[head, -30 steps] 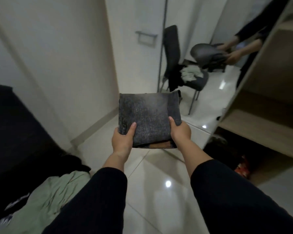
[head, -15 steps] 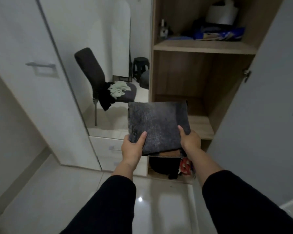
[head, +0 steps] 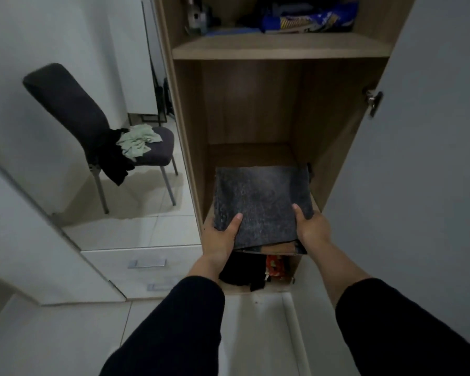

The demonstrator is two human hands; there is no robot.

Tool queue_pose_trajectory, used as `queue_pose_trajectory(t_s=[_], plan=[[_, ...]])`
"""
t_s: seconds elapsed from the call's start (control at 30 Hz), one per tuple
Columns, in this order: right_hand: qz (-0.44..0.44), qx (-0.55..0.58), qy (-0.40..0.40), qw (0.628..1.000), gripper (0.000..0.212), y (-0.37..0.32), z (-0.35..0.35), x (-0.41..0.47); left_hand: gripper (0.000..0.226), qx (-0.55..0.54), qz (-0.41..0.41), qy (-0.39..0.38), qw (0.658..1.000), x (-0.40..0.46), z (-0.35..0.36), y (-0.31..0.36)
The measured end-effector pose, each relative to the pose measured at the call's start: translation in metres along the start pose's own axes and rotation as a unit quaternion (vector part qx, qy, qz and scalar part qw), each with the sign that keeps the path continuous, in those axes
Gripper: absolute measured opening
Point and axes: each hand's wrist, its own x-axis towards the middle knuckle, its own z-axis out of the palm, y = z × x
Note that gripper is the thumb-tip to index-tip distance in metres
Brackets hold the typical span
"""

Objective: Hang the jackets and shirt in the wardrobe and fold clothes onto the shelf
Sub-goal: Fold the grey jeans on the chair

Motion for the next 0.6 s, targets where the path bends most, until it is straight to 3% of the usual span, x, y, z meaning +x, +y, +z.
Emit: queue_pose_trajectory(t_s=[0.13,0.3,0.6], plan=[[0.009,0.023,0.003,1.000,0.055,0.004,0.036,0.056,0.046,0.025,-0.026,-0.017,0.999,0.064,0.021,-0.009],[0.010,0.014,-0.009,1.000,0.051,0.024,0.078,0.133,0.054,0.075,-0.050,-0.038,0.995,0.151,0.057,-0.042],[0.008,-0.039,0.053,0.998,0.054,0.037,0.143,0.254,0.057,0.186,0.000,-0.005,0.983,0.282,0.120,-0.077]])
